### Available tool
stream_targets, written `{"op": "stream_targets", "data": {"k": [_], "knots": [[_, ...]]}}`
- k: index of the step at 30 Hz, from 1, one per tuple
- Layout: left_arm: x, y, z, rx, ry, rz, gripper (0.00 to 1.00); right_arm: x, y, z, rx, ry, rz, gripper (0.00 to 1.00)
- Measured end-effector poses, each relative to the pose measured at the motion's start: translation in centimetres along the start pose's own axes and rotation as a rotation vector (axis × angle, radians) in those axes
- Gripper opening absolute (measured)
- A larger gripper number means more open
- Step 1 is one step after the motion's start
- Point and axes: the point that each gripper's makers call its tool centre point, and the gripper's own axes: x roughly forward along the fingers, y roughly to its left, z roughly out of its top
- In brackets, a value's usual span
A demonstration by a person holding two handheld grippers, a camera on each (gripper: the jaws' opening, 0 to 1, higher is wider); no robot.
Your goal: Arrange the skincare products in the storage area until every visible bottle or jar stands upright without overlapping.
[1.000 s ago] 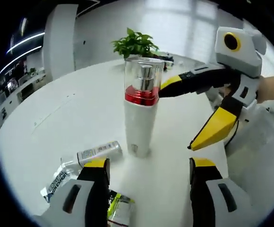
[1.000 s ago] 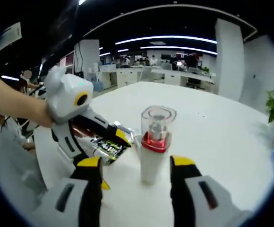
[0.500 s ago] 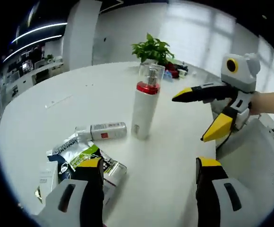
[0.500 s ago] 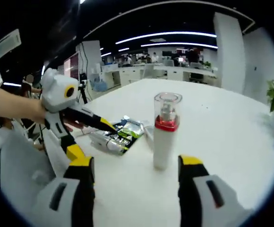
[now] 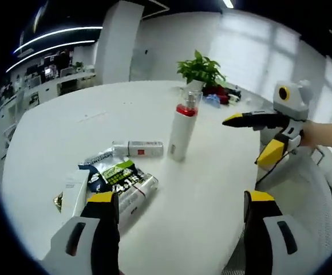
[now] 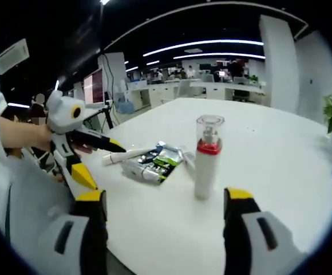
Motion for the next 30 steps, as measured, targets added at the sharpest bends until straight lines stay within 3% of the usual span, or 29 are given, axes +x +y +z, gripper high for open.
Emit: {"op": "stream_targets", "data": {"k": [14, 30], "knots": [[-4.6, -0.4, -0.2, -0.076, -0.078, 0.076, 0.96, -2.5, 0.9, 0.0, 0.018, -0.022, -0.01, 0.92], [-8.4, -0.7, -1.8, -0.112, -0.111, 0.148, 0.97, -4.5, 2.2, -0.3, 0.036, -0.03, -0.009, 0.97]]}}
